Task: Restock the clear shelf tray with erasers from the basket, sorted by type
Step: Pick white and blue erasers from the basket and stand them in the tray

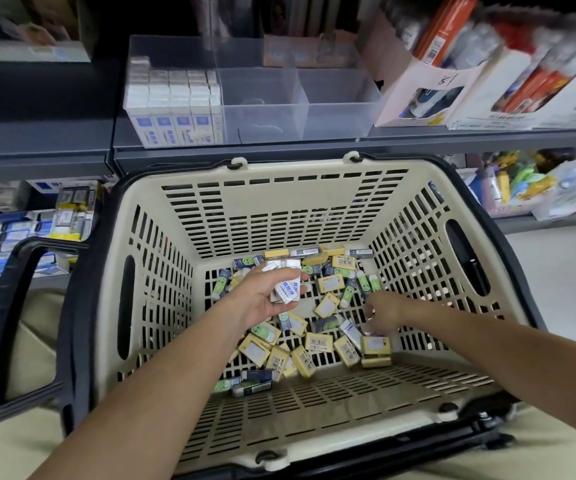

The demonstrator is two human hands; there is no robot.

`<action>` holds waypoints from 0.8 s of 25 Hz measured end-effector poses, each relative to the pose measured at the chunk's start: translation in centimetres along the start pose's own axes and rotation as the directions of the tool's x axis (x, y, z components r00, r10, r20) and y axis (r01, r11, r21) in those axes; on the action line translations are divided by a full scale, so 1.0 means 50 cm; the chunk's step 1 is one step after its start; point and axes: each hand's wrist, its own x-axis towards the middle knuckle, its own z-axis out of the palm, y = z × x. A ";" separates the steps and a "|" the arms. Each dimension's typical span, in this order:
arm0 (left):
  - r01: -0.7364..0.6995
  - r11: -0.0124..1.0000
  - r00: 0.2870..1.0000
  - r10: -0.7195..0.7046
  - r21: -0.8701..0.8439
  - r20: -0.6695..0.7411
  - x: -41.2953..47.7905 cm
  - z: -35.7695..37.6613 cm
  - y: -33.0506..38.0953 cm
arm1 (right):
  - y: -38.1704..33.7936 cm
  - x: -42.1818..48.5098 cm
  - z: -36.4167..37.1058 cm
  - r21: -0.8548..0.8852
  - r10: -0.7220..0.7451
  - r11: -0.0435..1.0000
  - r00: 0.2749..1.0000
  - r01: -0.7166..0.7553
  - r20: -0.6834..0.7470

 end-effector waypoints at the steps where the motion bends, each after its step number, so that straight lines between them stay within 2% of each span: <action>1: -0.002 1.000 1.000 0.002 0.001 0.004 0.000 0.001 0.000 | -0.005 0.001 0.001 0.029 -0.036 0.999 0.999 0.036 -0.022; 4: -0.008 1.000 1.000 0.008 0.004 0.007 0.001 0.000 0.000 | -0.018 0.001 0.005 0.047 -0.090 0.995 0.994 0.094 -0.066; 7: -0.013 1.000 1.000 0.013 0.013 0.014 0.003 -0.003 -0.001 | -0.038 0.007 0.022 -0.068 -0.121 0.991 0.987 0.115 -0.106; 11: -0.002 1.000 1.000 0.001 0.014 0.024 0.004 -0.006 0.000 | -0.062 0.020 0.035 -0.154 -0.049 0.988 0.981 0.020 -0.189; 20: 0.015 0.997 1.000 -0.015 0.069 0.003 0.003 -0.016 0.000 | -0.041 0.015 -0.021 -0.028 0.049 0.998 0.985 -0.055 -0.166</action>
